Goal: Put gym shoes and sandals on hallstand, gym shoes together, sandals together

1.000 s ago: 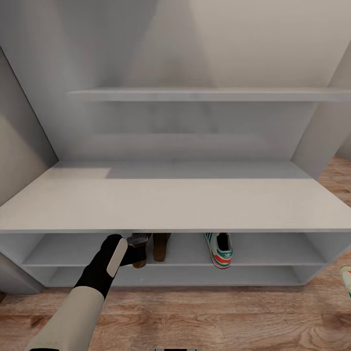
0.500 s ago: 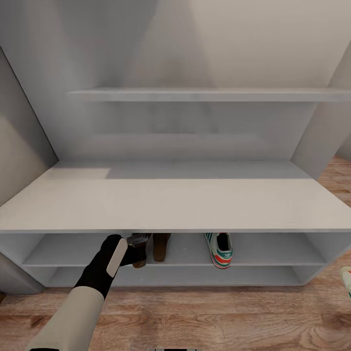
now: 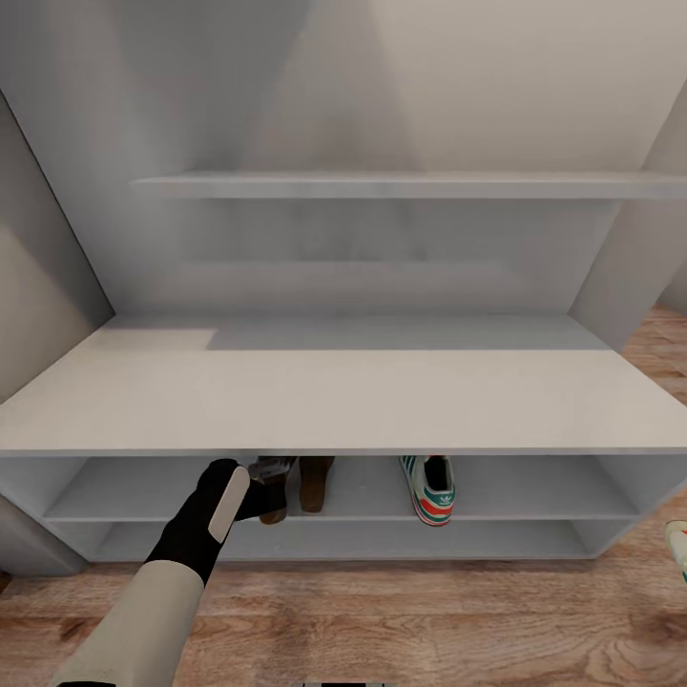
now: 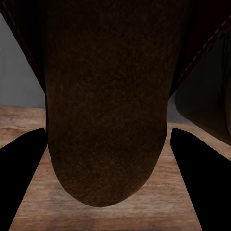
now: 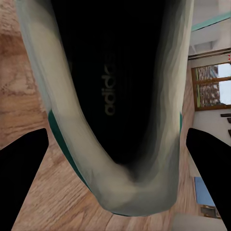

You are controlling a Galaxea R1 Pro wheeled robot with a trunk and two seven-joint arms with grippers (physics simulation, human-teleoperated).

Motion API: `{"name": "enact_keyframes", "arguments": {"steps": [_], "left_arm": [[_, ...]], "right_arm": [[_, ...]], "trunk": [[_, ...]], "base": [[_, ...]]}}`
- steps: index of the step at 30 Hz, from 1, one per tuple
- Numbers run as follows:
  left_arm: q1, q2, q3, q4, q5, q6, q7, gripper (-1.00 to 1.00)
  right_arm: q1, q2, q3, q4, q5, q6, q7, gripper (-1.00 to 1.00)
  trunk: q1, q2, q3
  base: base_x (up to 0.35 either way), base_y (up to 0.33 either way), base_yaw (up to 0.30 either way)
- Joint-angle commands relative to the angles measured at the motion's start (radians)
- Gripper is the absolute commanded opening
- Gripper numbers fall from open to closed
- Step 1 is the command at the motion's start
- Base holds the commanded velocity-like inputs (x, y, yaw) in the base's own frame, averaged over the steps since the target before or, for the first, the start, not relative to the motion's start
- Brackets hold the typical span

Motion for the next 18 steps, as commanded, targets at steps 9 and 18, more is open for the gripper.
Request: {"name": "enact_keyframes", "arguments": {"steps": [9, 18], "left_arm": [[0.0, 0.0, 0.001, -0.003, 0.0, -0.001, 0.009, -1.0], [0.0, 0.0, 0.001, -0.003, -0.001, -0.004, 0.01, -1.0]], "right_arm": [[-0.002, 0.0, 0.002, 0.005, 0.002, -0.007, -0.002, -1.0], [-0.002, 0.0, 0.002, 0.005, 0.002, -0.007, -0.002, -1.0]], "trunk": [[0.004, 0.0, -0.001], [0.004, 0.0, -0.001]], "base": [[0.0, 0.0, 0.0], [0.0, 0.0, 0.0]]}}
